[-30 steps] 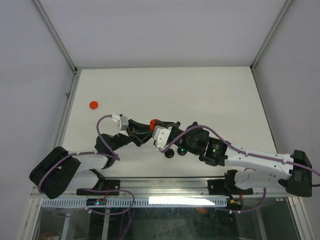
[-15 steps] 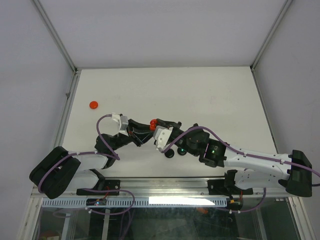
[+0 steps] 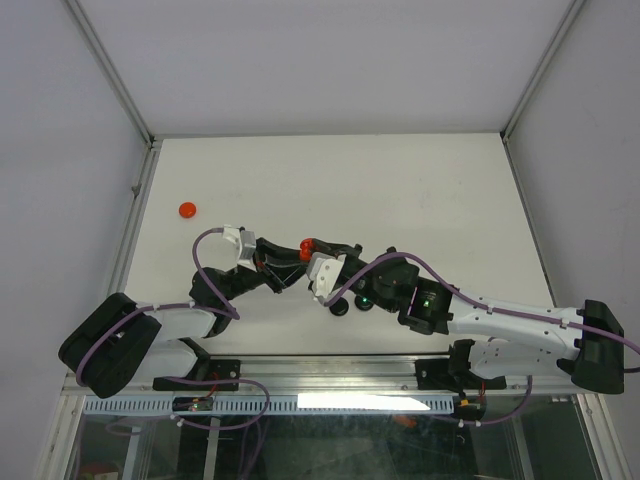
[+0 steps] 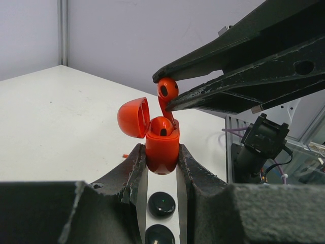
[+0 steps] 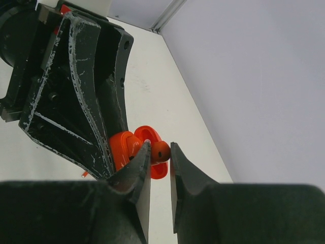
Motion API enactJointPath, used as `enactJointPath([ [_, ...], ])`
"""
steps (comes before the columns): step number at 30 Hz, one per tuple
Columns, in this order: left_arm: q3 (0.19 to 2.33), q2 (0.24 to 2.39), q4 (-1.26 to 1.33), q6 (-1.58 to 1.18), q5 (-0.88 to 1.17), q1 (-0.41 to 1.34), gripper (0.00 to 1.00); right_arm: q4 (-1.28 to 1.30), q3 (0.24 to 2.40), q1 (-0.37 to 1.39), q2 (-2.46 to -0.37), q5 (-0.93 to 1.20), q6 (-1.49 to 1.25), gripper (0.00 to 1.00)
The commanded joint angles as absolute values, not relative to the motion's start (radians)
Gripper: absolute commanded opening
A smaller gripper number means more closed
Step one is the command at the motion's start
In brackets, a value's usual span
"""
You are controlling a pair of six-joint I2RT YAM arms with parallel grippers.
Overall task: Insert the wireless bluetooth earbuds into the charging case
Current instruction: Place the earbud in the charging case.
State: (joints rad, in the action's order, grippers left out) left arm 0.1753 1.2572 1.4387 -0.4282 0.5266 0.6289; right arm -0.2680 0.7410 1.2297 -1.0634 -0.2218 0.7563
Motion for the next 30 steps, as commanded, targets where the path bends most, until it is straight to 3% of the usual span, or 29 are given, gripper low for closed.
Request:
enactJointPath([
  [1, 0.202, 1.238, 1.601, -0.462, 0.529, 0.633, 0.0, -0.341, 0.738, 1.237, -1.057, -0.246, 0.741, 0.12],
  [30, 0.193, 1.229, 1.627, -0.52, 0.465, 0.633, 0.0, -0.314, 0.718, 1.236, -1.015, -0.08, 0.592, 0.19],
])
